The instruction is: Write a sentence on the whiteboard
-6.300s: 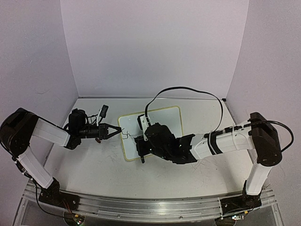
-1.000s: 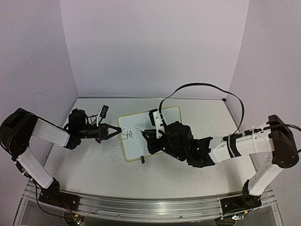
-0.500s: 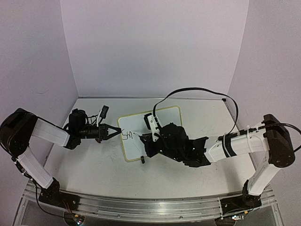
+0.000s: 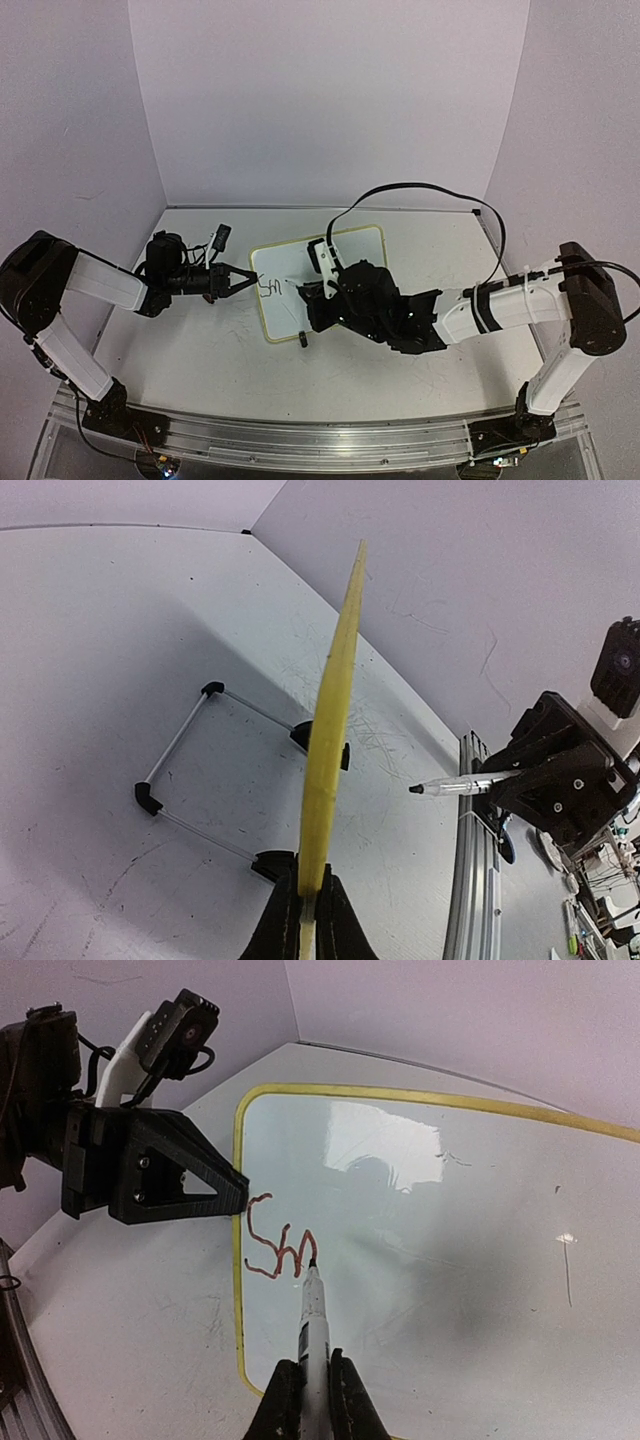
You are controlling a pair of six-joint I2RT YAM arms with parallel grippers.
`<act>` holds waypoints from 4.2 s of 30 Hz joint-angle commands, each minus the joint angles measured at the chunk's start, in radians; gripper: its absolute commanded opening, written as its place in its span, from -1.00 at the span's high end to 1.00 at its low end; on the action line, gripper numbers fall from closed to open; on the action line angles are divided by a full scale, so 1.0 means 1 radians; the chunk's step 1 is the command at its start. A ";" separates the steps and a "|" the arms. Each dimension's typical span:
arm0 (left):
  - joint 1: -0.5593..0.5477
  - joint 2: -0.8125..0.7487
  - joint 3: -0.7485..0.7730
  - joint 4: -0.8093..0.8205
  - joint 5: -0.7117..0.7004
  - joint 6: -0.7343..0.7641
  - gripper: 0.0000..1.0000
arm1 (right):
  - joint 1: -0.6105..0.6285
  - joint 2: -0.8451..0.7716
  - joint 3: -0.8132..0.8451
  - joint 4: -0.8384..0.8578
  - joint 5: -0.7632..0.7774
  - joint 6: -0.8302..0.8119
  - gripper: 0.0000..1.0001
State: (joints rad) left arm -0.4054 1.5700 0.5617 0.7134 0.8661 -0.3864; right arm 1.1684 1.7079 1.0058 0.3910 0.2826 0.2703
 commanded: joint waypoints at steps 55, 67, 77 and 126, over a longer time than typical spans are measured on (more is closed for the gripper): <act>-0.011 -0.050 0.001 -0.064 0.001 0.027 1.00 | -0.024 0.138 0.160 -0.037 0.052 0.044 1.00; -0.010 -0.048 0.000 -0.066 0.002 0.028 1.00 | -0.028 0.140 0.170 -0.087 0.099 0.066 1.00; -0.011 -0.043 0.003 -0.066 0.002 0.027 1.00 | -0.023 0.039 0.025 0.054 -0.044 0.056 1.00; -0.011 -0.040 0.004 -0.069 0.007 0.029 1.00 | -0.033 0.130 0.138 -0.070 0.055 0.079 1.00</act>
State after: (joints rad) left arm -0.4091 1.5513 0.5613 0.6701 0.8421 -0.3626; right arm 1.1404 1.8336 1.1175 0.3481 0.2894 0.3257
